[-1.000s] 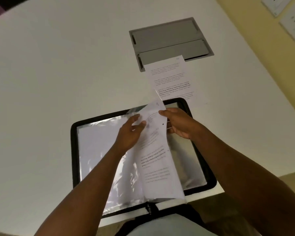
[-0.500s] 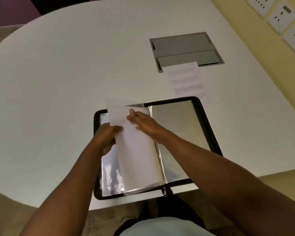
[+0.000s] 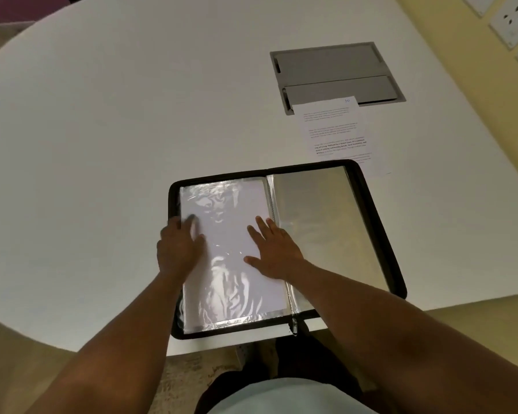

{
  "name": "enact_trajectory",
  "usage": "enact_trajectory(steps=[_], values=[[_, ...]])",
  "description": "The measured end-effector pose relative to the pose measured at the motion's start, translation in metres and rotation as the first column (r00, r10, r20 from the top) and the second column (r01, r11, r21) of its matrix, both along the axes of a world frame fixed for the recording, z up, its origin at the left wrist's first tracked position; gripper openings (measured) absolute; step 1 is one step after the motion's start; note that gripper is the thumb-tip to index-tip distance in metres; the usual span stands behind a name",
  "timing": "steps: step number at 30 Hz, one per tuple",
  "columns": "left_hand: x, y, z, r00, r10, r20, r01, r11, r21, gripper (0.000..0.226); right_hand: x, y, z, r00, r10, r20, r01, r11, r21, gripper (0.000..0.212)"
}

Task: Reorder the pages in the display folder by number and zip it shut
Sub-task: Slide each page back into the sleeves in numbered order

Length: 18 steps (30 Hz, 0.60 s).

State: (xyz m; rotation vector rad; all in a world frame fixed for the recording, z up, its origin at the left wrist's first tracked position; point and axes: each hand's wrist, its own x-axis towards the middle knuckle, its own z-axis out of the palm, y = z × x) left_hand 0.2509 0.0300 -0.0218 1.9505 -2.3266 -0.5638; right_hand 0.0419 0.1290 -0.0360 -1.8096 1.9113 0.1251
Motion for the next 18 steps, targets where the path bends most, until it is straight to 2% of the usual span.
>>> enact_trajectory(steps=[2, 4, 7, 11, 15, 18], values=[[-0.006, 0.006, -0.008, 0.983, -0.131, 0.129, 0.139, 0.989, -0.053, 0.035, -0.003, -0.001, 0.000, 0.997, -0.028, 0.076, 0.030, 0.999, -0.033, 0.074], [-0.016, 0.007, -0.010, 0.985, -0.099, 0.139, 0.107, 0.993, -0.054, 0.033, -0.010, -0.003, 0.003, 0.974, -0.099, 0.205, 0.121, 0.988, -0.095, 0.068], [-0.048, 0.000, -0.006, 0.985, -0.157, 0.070, 0.162, 0.984, -0.073, 0.043, -0.034, -0.010, 0.009, 0.907, -0.244, 0.342, 0.337, 0.909, -0.244, 0.058], [-0.117, -0.013, 0.013, 0.945, -0.304, -0.121, 0.300, 0.953, -0.051, 0.045, -0.087, -0.025, 0.014, 0.775, -0.455, 0.439, 0.592, 0.765, -0.254, 0.040], [-0.189, -0.036, 0.030, 0.915, -0.190, -0.356, 0.226, 0.972, 0.062, 0.047, -0.152, -0.047, 0.017, 0.634, -0.601, 0.487, 0.763, 0.589, -0.267, 0.026], [-0.250, -0.062, 0.031, 0.917, -0.048, -0.397, 0.136, 0.971, 0.196, 0.059, -0.213, -0.066, 0.018, 0.546, -0.682, 0.487, 0.835, 0.493, -0.246, 0.025]])
